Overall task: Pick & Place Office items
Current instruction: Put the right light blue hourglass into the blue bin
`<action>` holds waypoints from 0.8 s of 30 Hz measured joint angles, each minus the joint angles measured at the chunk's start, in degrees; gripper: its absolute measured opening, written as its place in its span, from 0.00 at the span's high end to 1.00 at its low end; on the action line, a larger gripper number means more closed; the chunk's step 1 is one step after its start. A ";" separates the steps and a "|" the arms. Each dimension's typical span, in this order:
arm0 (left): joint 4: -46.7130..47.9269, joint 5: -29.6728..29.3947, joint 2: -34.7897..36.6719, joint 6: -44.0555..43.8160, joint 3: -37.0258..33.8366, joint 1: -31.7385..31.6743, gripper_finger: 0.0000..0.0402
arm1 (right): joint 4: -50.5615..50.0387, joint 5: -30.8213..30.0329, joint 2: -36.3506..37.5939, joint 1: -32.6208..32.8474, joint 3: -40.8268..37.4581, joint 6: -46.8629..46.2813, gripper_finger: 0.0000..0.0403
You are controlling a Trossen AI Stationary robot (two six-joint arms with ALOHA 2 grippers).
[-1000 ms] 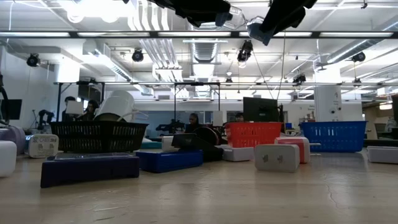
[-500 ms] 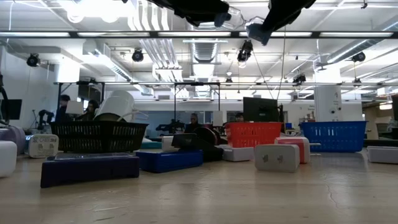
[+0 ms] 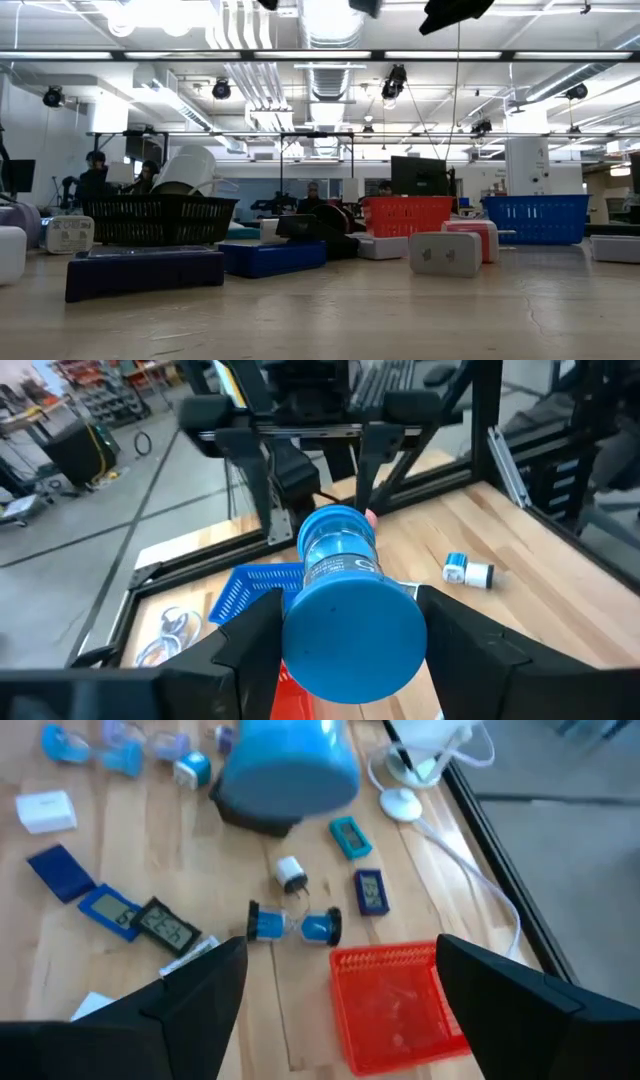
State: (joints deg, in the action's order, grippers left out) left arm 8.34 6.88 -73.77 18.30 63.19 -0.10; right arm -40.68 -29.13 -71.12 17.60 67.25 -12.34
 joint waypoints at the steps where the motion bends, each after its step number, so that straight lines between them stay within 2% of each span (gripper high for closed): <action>1: -0.55 0.04 1.77 -0.57 -1.46 -0.07 0.50 | 1.01 -0.16 0.43 0.19 -0.76 0.49 0.21; 6: -6.29 0.04 10.63 -4.68 -10.43 -0.14 0.50 | 12.43 -3.59 2.74 0.59 -7.00 6.95 0.24; 11: -15.41 0.03 16.57 -11.95 -19.44 -0.15 0.50 | 39.52 -4.08 4.22 0.66 -16.98 20.04 0.26; 17: -27.56 0.12 17.58 -17.69 -27.49 -0.22 0.50 | 69.13 -3.78 3.38 0.66 -28.29 33.05 0.26; 20: -31.27 0.88 17.16 -18.73 -28.58 -0.22 0.50 | 78.59 -3.17 1.99 0.53 -31.90 37.38 0.25; 24: -32.94 1.09 15.65 -19.19 -28.38 -0.26 0.50 | 86.17 -3.25 -0.24 0.51 -33.63 43.01 0.23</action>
State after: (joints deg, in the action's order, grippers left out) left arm -24.60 7.97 -58.12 -0.89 34.82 -0.36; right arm 45.49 -32.38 -71.36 18.11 33.62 30.66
